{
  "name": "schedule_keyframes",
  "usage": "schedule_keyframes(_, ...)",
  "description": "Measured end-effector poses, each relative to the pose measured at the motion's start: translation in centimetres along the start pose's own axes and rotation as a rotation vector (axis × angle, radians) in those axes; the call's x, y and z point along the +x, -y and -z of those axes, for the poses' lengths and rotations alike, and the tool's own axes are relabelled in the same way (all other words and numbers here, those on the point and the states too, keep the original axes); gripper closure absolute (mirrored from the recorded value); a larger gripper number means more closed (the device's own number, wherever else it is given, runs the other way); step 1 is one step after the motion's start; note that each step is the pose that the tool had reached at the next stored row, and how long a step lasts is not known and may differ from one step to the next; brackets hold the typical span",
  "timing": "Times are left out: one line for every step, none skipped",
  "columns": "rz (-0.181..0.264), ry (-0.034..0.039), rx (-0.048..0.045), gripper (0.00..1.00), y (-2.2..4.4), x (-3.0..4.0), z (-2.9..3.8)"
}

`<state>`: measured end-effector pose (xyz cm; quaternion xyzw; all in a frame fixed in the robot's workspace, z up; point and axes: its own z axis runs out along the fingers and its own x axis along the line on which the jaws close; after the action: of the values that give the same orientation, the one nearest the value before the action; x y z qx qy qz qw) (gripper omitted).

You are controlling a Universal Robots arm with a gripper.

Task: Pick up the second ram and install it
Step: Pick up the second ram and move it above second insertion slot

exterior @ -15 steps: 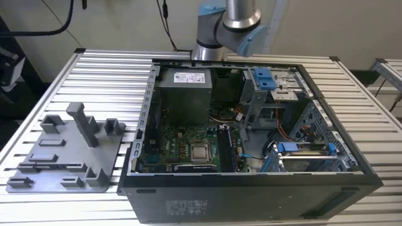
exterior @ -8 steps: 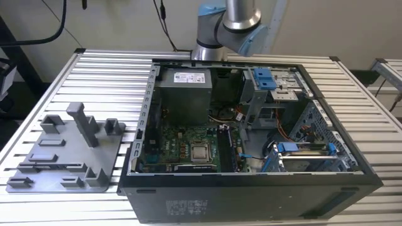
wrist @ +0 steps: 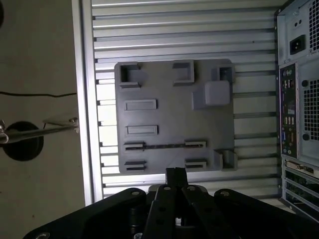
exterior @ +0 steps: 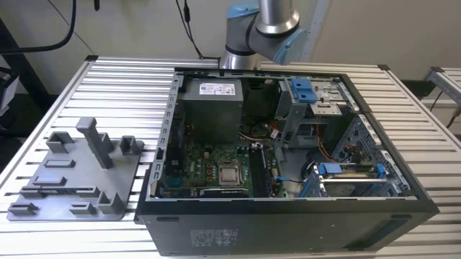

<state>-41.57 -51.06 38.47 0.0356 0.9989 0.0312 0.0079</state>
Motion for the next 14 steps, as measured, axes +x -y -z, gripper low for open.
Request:
schedule_keyframes(0.0,-0.0003,0.0,0.89,0.0,0.0,0.0)
schedule_keyframes(0.0,-0.0005,0.0,0.89,0.0,0.0,0.0)
schedule_keyframes(0.0,-0.0007,0.0,0.89,0.0,0.0,0.0)
schedule_keyframes(0.0,-0.001,0.0,0.89,0.0,0.0,0.0)
schedule_keyframes(0.0,-0.0013,0.0001,0.89,0.0,0.0,0.0)
schedule_keyframes(0.0,-0.0015,0.0001,0.89,0.0,0.0,0.0)
schedule_keyframes(0.0,-0.0017,0.0001,0.89,0.0,0.0,0.0)
schedule_keyframes(0.0,-0.002,0.0001,0.89,0.0,0.0,0.0)
schedule_keyframes(0.0,-0.0021,0.0001,0.89,0.0,0.0,0.0)
schedule_keyframes(0.0,-0.0021,0.0002,0.89,0.0,0.0,0.0)
schedule_keyframes(0.002,-0.0021,0.0001,0.89,-0.02,-0.01,0.0)
schedule_keyframes(0.008,-0.0025,0.0001,0.89,-0.03,-0.01,0.0)
schedule_keyframes(0.018,-0.0031,-0.0002,0.89,-0.04,0.0,-0.01)
schedule_keyframes(0.034,-0.0041,-0.0003,0.89,-0.06,0.01,0.0)
